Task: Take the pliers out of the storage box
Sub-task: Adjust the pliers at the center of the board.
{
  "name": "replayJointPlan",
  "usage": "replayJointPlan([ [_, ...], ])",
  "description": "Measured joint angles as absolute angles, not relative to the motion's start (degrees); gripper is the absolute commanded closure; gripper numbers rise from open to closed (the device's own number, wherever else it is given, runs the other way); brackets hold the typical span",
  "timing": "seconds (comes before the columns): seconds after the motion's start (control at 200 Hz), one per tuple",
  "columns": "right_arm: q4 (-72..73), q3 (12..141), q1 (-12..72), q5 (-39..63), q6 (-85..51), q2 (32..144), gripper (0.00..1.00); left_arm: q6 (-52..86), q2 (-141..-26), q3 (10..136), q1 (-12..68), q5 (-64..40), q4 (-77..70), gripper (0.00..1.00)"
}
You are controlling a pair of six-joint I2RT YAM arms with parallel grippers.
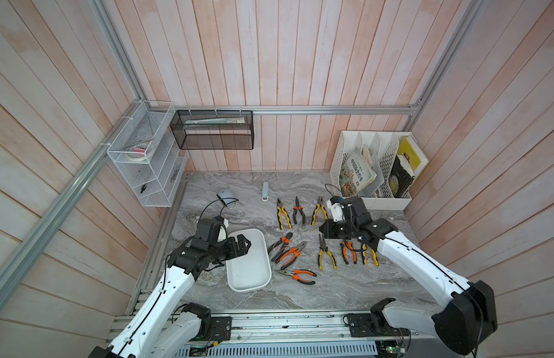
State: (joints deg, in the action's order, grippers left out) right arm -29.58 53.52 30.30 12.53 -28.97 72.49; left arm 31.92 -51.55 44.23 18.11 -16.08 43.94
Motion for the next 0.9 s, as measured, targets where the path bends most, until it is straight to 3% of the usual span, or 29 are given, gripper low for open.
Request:
replayJointPlan([
  [0.29, -29.36, 51.66, 42.06, 11.46, -41.39, 83.94, 0.98, 31.7, -50.43, 44.23, 18.0, -14.28, 44.16, 0.0],
  [0.9, -29.56, 48.69, 48.25, 9.76, -48.88, 89.36, 0.97, 31.44, -49.3, 44.23, 18.0, -13.41, 44.12, 0.0],
])
